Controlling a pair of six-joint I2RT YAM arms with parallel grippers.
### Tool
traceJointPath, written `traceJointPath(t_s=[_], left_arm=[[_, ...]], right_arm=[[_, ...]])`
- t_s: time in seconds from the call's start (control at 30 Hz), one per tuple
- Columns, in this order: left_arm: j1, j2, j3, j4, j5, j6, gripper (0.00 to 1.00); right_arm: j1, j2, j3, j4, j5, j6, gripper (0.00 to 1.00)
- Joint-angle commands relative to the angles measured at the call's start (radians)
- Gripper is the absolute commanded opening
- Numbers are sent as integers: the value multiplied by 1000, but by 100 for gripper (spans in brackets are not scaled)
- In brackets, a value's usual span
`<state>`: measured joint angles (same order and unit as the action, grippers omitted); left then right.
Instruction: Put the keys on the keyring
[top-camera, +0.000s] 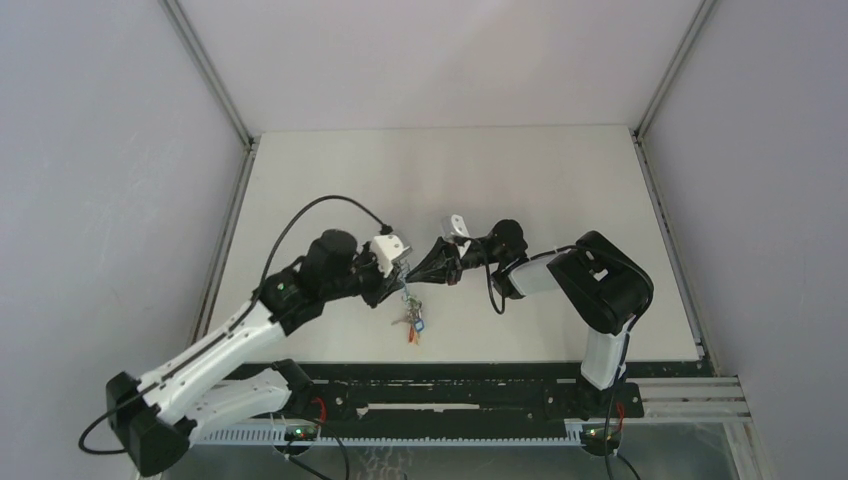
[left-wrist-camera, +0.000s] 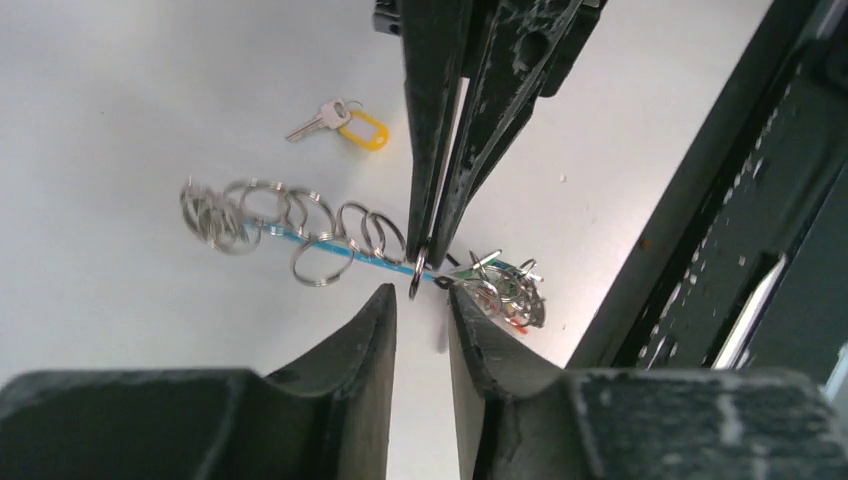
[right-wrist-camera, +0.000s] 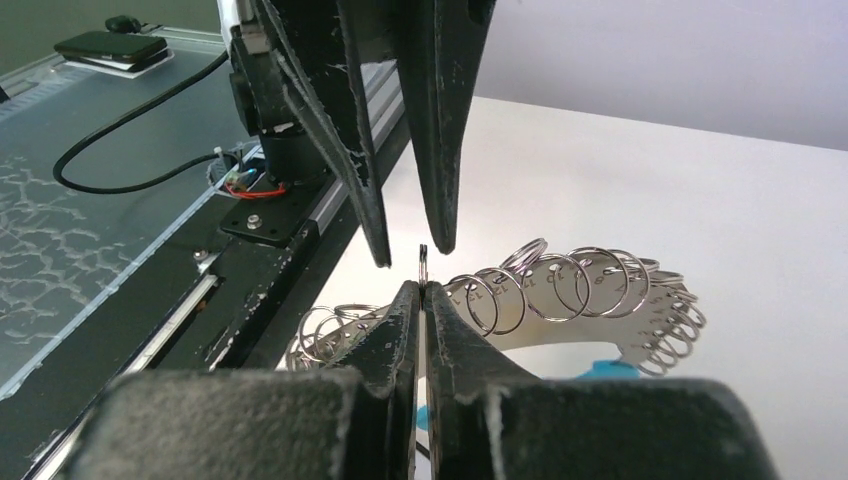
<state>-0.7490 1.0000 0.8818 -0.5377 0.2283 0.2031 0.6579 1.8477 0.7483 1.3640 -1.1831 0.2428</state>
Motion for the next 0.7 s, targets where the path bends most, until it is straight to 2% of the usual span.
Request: traceJointPath(t_s=[0.0,0.23,0.33,0.43,0.67], left_arm=[[-4,-177,-223,386,-93,-248,33],[-4,-386,-606,839,-188,-345,41],[-4,-444,-712,984,-212,-341,43],[-3,-463,-762,1095,-205,-326,45],[-1,-385,-777,1221,-115,-305,45]], right_arm=[[-3,-18,4,106,28,52,0],[-12,-32,-3,116,17,73,0],[-15,-36,-6,116,10,76,0],[-16,-37,-5,118,5,79,0],[-16,-44,-6,118,-6,90,0]])
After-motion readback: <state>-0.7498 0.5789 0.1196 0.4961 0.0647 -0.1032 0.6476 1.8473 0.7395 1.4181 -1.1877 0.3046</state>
